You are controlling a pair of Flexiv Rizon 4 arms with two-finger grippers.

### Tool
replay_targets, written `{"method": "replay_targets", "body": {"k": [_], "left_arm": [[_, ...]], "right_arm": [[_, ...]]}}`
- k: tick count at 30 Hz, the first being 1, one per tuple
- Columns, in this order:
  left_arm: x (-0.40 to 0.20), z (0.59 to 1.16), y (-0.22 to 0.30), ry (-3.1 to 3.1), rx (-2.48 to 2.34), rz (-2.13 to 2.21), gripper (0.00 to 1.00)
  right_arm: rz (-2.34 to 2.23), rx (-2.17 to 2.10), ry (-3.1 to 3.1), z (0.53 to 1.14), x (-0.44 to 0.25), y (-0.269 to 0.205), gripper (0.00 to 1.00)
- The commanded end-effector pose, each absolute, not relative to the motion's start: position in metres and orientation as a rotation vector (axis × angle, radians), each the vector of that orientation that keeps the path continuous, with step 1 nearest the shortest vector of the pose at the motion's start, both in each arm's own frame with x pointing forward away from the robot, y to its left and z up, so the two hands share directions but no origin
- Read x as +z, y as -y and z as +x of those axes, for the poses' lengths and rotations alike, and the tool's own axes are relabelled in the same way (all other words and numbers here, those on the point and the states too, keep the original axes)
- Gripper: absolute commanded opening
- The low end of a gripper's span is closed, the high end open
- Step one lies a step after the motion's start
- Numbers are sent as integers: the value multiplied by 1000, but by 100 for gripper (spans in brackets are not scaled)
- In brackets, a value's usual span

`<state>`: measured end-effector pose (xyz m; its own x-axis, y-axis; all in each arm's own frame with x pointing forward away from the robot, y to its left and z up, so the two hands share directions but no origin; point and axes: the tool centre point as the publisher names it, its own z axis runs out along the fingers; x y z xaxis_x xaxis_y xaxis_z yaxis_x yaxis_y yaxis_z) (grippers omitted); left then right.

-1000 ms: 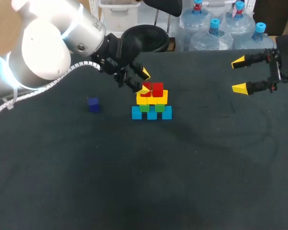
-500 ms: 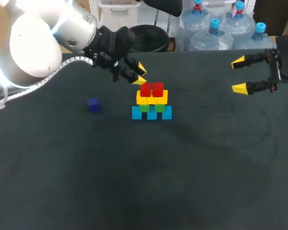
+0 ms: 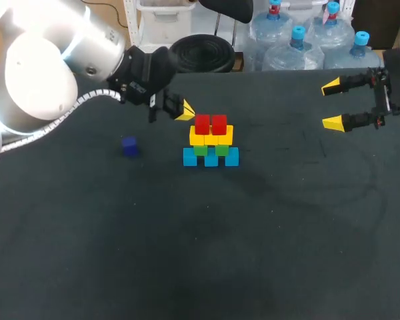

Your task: Place the blue cubes, place green cubes on the blue cubes, place the yellow cubes on the green cubes, then place the red cubes on the yellow cubes, and place purple cube on the red cubes.

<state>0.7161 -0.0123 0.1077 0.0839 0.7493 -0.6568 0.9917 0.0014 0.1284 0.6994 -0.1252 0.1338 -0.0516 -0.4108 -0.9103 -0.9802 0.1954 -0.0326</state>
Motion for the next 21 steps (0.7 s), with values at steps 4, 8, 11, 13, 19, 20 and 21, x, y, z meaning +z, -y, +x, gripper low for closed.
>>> {"method": "replay_targets", "body": {"k": [4,8,11,13,19,20,21], "left_arm": [[102,718,13,-1730,-556,1797,0],[100,719,14,-1735,-560,1797,0],[99,719,15,-1738,-565,1795,0],[98,719,16,-1738,-567,1795,0],[97,720,19,-1736,-572,1796,0],[98,720,19,-1736,-573,1796,0],[98,720,20,-1735,-573,1796,0]], "right_arm": [[-1348,831,-1608,700,133,125,100],[-1348,831,-1608,700,133,125,100],[-1348,831,-1608,700,133,125,100],[-1348,831,-1608,700,133,125,100],[-1348,831,-1608,700,133,125,100],[-1348,831,-1608,700,133,125,100],[-1348,831,-1608,700,133,125,100]]}}
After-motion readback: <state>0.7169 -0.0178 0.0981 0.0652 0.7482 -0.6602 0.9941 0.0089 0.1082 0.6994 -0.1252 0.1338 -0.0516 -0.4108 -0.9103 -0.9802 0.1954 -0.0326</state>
